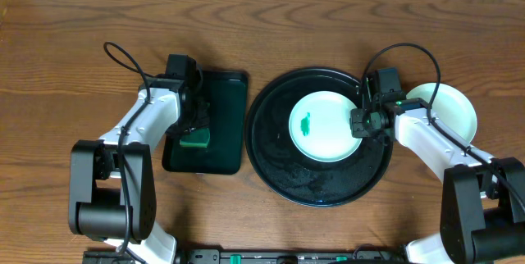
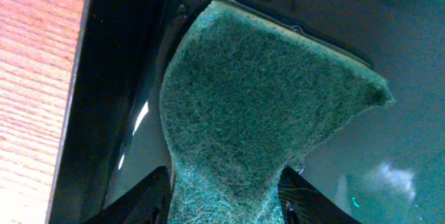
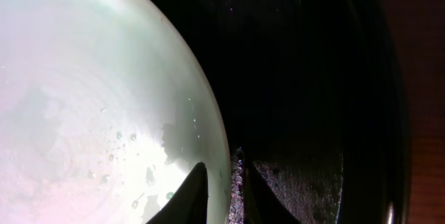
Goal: Clean dirty plates on tray and stack at the side
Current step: 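Close the left gripper on the green sponge, then lift the green sponge up off the dark green tray with the left gripper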
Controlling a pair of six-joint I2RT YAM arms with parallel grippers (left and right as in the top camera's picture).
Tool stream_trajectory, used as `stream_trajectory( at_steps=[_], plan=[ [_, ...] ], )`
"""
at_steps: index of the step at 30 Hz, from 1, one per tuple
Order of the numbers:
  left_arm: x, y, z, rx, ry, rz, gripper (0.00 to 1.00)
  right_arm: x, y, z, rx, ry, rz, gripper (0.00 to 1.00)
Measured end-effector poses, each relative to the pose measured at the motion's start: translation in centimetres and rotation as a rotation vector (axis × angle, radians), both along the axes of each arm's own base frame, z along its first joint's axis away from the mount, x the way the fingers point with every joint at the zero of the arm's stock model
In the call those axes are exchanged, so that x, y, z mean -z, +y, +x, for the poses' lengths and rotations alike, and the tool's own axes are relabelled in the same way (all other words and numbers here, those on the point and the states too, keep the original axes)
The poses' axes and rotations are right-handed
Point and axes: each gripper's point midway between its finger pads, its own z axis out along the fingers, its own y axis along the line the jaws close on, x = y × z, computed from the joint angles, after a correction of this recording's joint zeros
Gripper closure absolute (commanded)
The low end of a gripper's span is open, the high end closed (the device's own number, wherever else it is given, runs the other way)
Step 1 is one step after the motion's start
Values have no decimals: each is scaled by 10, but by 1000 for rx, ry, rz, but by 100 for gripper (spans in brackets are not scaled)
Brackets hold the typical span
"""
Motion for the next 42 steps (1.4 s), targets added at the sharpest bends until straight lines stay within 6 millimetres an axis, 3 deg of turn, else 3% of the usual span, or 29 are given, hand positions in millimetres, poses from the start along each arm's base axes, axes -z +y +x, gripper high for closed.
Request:
stream_trajectory(
  at_steps=[5,14,20,27,35,42],
  plan=[
    [-5,0,-6,1,22,2,49,0,0,0,0,0,0,85],
    [-32,1,1,1,-56,-2,45,0,0,0,0,0,0,85],
    [-32,1,2,1,-63,-2,45,0,0,0,0,0,0,85],
    [-30,-2,8,13,-80,-2,52,0,0,0,0,0,0,85],
    [-18,-9,6,39,-47,0,44,0,0,0,0,0,0,85],
    [-17,-9,6,41,-47,1,44,0,0,0,0,0,0,85]
  ],
)
